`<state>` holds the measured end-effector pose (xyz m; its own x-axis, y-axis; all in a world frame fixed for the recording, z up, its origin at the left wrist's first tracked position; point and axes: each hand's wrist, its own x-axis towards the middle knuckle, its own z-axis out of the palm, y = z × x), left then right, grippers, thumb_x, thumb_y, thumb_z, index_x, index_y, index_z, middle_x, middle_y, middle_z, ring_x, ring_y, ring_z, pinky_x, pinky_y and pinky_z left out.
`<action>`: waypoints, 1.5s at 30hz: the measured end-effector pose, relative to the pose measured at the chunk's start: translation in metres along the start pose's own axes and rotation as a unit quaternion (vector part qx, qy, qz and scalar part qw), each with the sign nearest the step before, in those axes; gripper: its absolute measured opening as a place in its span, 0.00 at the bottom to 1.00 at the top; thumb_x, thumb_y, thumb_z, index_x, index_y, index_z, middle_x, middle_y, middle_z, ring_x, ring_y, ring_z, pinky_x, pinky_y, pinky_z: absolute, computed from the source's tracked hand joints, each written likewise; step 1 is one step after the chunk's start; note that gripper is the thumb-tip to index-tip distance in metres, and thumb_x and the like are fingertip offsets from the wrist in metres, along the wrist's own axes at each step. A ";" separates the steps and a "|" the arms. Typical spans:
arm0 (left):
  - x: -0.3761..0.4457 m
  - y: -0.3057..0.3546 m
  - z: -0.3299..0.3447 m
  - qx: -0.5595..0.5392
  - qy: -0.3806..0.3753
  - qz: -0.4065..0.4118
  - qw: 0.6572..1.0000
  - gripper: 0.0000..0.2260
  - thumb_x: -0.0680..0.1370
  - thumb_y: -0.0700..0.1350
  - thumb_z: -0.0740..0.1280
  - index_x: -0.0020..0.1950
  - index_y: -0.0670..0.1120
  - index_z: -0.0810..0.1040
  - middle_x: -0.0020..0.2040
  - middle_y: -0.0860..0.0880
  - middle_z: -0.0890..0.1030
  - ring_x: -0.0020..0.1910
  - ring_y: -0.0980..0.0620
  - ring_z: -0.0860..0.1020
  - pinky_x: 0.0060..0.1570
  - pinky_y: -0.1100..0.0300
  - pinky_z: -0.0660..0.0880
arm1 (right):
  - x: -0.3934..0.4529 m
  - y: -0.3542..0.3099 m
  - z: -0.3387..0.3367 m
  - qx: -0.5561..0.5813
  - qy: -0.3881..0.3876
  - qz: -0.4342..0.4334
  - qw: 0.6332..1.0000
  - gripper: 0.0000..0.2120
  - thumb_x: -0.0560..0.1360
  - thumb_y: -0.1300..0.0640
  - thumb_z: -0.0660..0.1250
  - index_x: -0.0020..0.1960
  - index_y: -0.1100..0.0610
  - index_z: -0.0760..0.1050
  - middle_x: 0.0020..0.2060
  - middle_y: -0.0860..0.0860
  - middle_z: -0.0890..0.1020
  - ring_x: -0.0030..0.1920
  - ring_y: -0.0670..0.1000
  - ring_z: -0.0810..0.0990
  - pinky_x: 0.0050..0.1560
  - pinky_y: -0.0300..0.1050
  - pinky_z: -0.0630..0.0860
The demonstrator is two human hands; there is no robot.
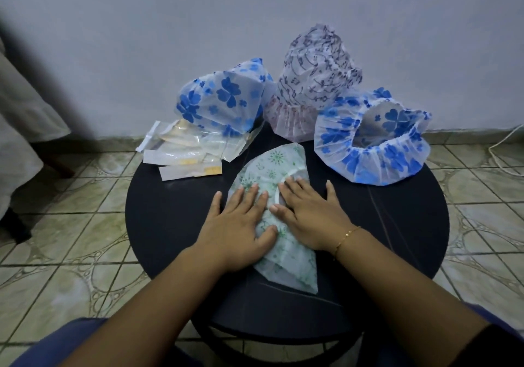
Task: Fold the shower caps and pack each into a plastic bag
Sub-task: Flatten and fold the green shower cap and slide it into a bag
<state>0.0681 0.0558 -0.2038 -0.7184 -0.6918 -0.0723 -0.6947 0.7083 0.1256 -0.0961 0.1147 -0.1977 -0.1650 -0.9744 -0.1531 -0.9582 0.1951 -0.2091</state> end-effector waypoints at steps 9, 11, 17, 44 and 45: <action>-0.007 0.003 -0.001 -0.027 0.057 0.006 0.998 0.42 0.67 0.69 0.37 0.77 0.51 0.42 0.77 0.53 0.40 0.73 0.57 0.32 0.69 0.51 0.28 | -0.021 0.000 -0.007 0.035 0.223 -0.138 0.964 0.18 0.74 0.47 0.63 0.61 0.51 0.77 0.62 0.50 0.76 0.66 0.50 0.68 0.63 0.58 0.65; -0.009 0.000 0.000 -0.049 0.132 0.046 0.989 0.39 0.70 0.69 0.45 0.77 0.51 0.52 0.78 0.52 0.47 0.75 0.55 0.37 0.73 0.51 0.36 | -0.033 -0.001 -0.008 0.077 0.251 -0.170 0.950 0.09 0.69 0.52 0.68 0.48 0.51 0.82 0.45 0.47 0.79 0.50 0.49 0.73 0.49 0.51 0.71; -0.019 0.001 0.000 -0.183 0.240 0.226 0.926 0.06 0.72 0.42 0.69 0.49 0.47 0.80 0.49 0.52 0.80 0.50 0.56 0.76 0.53 0.63 0.72 | -0.070 0.010 -0.007 0.170 0.121 -0.206 0.956 0.07 0.72 0.56 0.66 0.47 0.50 0.81 0.41 0.37 0.76 0.46 0.40 0.73 0.50 0.43 0.73; -0.037 0.009 -0.016 -0.105 0.131 0.259 0.951 0.19 0.73 0.66 0.60 0.42 0.56 0.84 0.39 0.59 0.79 0.40 0.59 0.76 0.35 0.63 0.74 | -0.097 0.013 0.002 0.099 0.169 -0.205 0.959 0.10 0.71 0.50 0.60 0.40 0.52 0.78 0.35 0.44 0.79 0.40 0.46 0.74 0.42 0.45 0.72; -0.036 0.009 -0.016 -0.108 0.132 0.248 0.954 0.21 0.71 0.69 0.60 0.41 0.55 0.84 0.39 0.59 0.79 0.40 0.59 0.76 0.35 0.63 0.74 | -0.095 0.011 0.001 0.139 0.162 -0.173 0.962 0.11 0.72 0.49 0.59 0.39 0.52 0.78 0.34 0.45 0.78 0.39 0.45 0.74 0.43 0.43 0.71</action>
<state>0.0882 0.0846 -0.1846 -0.9025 -0.3113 0.2977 -0.2282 0.9317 0.2826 -0.0911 0.2096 -0.1864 0.0448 -0.9617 0.2705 -0.8769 -0.1676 -0.4505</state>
